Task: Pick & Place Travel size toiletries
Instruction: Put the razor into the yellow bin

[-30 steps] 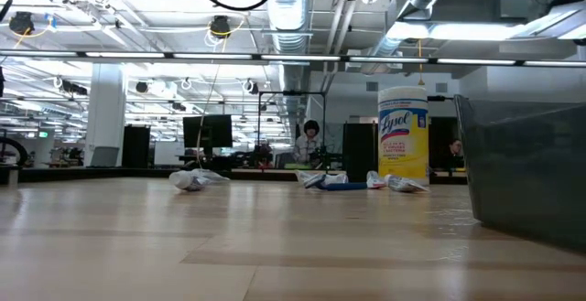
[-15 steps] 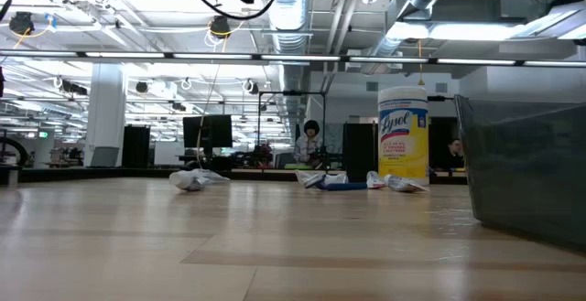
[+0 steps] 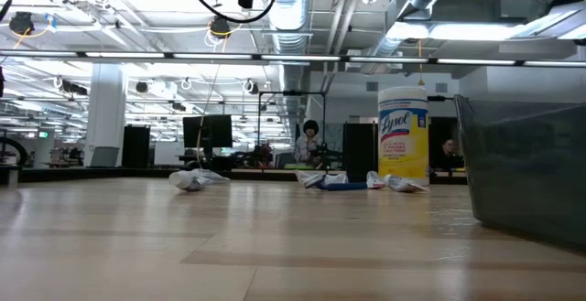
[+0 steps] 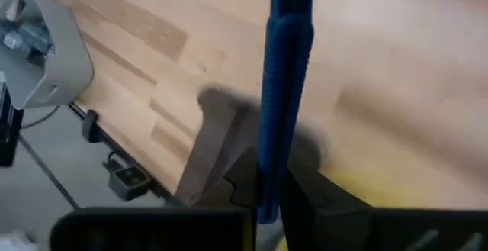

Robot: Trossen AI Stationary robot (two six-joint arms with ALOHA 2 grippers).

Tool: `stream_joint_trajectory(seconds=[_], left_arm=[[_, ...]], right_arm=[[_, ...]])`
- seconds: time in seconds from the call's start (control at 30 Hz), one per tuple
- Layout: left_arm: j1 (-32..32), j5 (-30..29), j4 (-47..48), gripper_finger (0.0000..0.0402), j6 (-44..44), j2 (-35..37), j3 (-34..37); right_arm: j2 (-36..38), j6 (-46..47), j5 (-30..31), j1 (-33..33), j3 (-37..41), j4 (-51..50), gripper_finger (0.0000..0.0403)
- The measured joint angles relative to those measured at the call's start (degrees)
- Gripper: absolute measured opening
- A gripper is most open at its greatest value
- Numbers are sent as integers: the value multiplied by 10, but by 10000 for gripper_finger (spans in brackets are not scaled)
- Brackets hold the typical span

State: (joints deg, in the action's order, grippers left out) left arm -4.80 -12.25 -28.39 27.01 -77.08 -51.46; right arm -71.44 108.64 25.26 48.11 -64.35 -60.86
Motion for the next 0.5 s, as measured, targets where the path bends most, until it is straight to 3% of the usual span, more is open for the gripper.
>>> stream_joint_trajectory(seconds=[0.13, 0.27, 0.5], left_arm=[[4, 0, 1, 227, -1, 0, 0], [12, 0, 1, 227, -1, 0, 0], [33, 3, 1, 227, -1, 0, 0]], right_arm=[[-59, 165, -23, 85, 0, 4, 21], [-111, 183, -142, 105, 0, 68, 22], [-171, 189, -212, 108, 0, 119, 21]])
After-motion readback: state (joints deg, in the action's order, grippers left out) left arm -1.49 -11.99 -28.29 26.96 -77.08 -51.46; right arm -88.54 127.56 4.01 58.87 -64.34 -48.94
